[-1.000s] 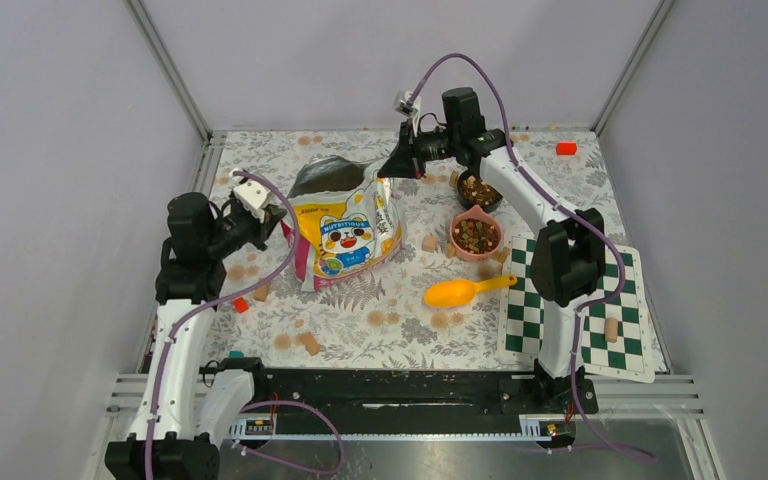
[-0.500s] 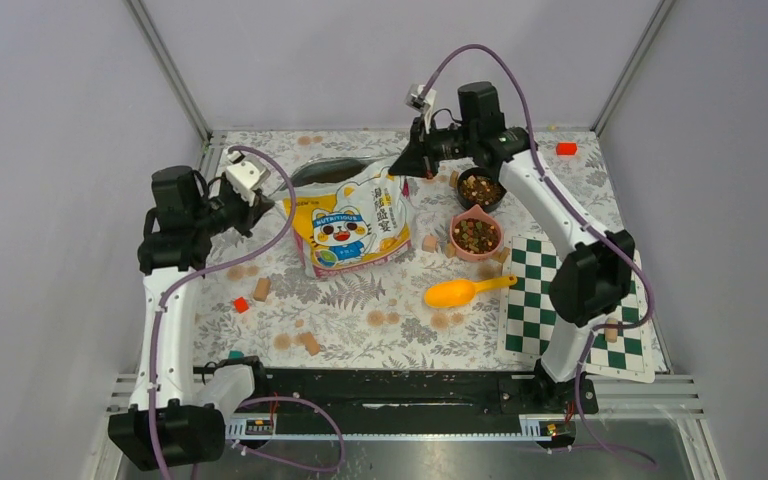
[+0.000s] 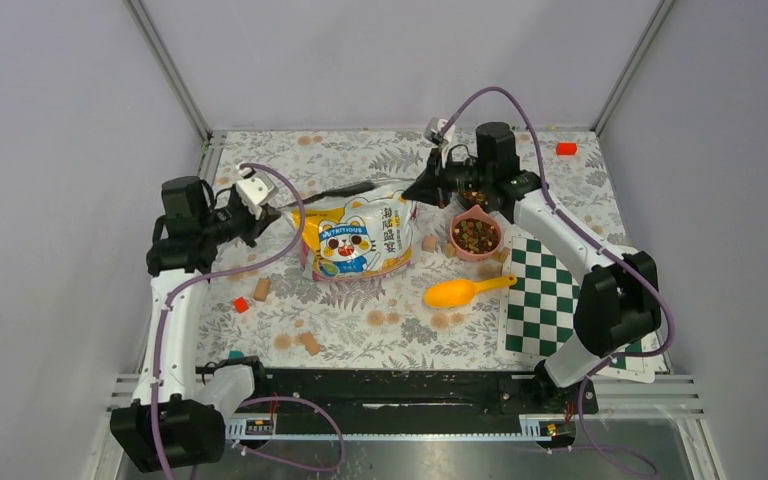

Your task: Serve the pet food

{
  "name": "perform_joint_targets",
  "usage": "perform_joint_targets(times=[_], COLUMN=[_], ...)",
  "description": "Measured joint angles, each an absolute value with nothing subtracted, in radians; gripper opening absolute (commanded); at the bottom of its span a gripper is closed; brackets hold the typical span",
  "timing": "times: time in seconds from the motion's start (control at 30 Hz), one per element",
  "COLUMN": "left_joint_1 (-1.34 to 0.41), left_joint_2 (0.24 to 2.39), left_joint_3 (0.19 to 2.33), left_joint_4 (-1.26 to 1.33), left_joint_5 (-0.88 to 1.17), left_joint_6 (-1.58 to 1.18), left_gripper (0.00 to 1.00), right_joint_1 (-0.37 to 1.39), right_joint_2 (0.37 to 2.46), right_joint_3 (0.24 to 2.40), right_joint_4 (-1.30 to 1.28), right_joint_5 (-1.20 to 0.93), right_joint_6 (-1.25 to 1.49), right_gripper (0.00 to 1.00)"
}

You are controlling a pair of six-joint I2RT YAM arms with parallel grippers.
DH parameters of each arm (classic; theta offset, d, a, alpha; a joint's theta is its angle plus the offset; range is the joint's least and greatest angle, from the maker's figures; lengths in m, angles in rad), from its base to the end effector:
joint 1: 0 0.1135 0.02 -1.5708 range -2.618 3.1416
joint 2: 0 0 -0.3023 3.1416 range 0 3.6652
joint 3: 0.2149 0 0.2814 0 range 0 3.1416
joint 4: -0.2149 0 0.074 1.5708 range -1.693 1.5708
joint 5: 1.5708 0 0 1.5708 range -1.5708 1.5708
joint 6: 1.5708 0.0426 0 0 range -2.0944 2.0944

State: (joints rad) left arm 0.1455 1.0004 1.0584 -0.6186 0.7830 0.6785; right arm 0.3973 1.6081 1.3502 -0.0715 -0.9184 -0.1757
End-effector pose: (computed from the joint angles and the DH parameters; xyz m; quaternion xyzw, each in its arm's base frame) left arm 0.2181 0.0016 0.3884 0.3912 0.7317 -0.1269 0.5436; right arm 0.3621 0.1887 0.3712 -0.4533 0.6266 0.4160 0.4783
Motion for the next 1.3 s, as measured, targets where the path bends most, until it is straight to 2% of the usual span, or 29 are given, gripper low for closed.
perform_joint_targets(times=[0.07,0.1,0.17,0.23,0.27,0.47,0.6,0.93,1.1,1.17,1.27,1.3], left_joint_1=[0.146,0.146,0.148,0.153,0.164,0.189,0.176,0.119,0.067,0.05,0.032,0.031], left_joint_2=[0.995,0.991,0.983,0.973,0.967,0.951,0.95,1.012,1.102,1.125,1.147,1.149], left_joint_3=[1.004,0.99,0.986,0.986,0.986,1.015,1.021,1.03,1.057,1.072,1.102,1.11], left_joint_4=[-0.563,-0.529,-0.498,-0.467,-0.444,-0.381,-0.361,-0.373,-0.414,-0.427,-0.46,-0.472], left_joint_5=[0.783,0.781,0.78,0.775,0.773,0.822,0.889,0.943,0.936,0.931,0.921,0.915], left_joint_6=[0.686,0.69,0.688,0.675,0.667,0.609,0.583,0.606,0.643,0.658,0.691,0.707], left_gripper=[0.0,0.04,0.27,0.43,0.48,0.6,0.64,0.67,0.65,0.59,0.41,0.31], right_joint_1=[0.388,0.388,0.388,0.379,0.372,0.36,0.377,0.448,0.474,0.481,0.486,0.488], right_joint_2=[1.608,1.605,1.596,1.59,1.589,1.589,1.588,1.599,1.635,1.657,1.686,1.691], right_joint_3=[1.291,1.284,1.283,1.283,1.286,1.36,1.428,1.5,1.542,1.559,1.592,1.601], right_joint_4=[0.015,0.043,0.059,0.055,0.048,-0.06,-0.144,-0.322,-0.348,-0.358,-0.393,-0.408], right_joint_5=[-0.928,-0.927,-0.923,-0.916,-0.917,-0.931,-0.934,-0.862,-0.831,-0.827,-0.823,-0.82], right_joint_6=[-0.174,-0.177,-0.188,-0.195,-0.197,-0.235,-0.301,-0.471,-0.519,-0.533,-0.559,-0.571], right_gripper=[0.15,0.23,0.36,0.46,0.5,0.66,0.72,0.74,0.69,0.62,0.39,0.32])
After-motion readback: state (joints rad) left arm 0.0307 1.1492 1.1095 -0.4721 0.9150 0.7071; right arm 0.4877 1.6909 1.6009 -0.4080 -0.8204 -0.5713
